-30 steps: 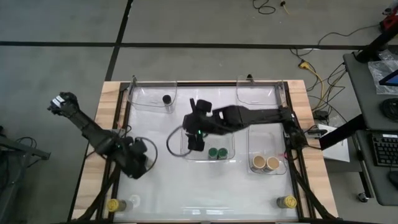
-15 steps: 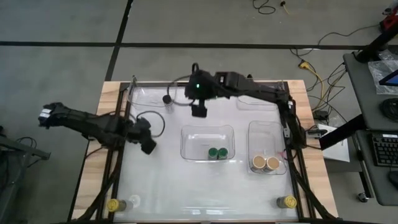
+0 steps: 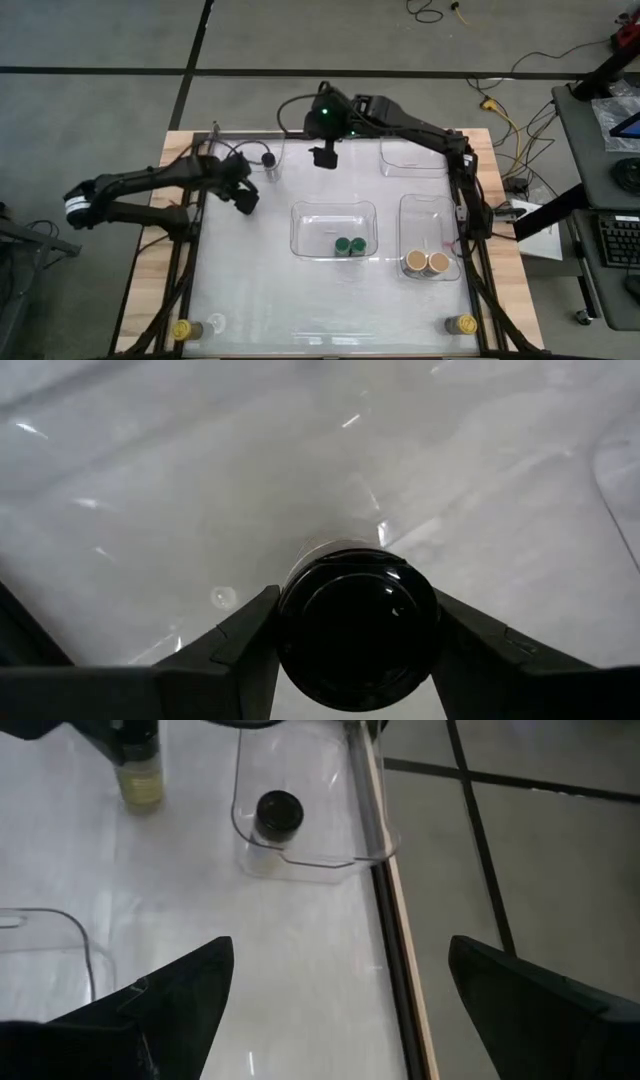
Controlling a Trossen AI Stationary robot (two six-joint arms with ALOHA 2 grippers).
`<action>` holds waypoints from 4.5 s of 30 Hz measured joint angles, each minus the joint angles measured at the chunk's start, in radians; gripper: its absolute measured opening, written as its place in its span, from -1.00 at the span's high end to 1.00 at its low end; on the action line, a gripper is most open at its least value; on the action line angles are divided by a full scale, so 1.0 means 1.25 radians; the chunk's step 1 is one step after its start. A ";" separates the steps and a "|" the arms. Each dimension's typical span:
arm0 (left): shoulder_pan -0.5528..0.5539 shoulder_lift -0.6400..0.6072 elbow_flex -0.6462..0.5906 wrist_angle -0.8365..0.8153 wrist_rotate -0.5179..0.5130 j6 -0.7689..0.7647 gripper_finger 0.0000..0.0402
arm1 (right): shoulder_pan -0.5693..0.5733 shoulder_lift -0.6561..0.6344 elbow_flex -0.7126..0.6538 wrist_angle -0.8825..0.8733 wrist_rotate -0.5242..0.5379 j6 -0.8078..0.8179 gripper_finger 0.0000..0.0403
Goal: Sort spices by type
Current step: Put the black seasoning bottle into the top left transparent bin, then put the left yellow seasoning bottle into the top right transparent bin
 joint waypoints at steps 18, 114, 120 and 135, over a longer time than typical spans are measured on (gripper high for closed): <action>0.166 0.137 0.072 0.043 -0.004 0.162 0.06 | -0.034 0.000 0.000 -0.036 0.000 -0.028 -0.79; 0.273 0.280 0.184 0.147 -0.005 0.106 -0.29 | -0.008 -0.049 -0.002 -0.192 -0.001 0.115 -0.79; 0.273 0.257 0.184 0.136 -0.005 0.093 -0.32 | -0.007 -0.049 -0.002 -0.194 -0.001 0.115 -0.79; 0.174 0.078 0.252 0.123 0.008 0.096 -0.32 | 0.070 -0.058 -0.003 -0.145 -0.002 0.144 -0.79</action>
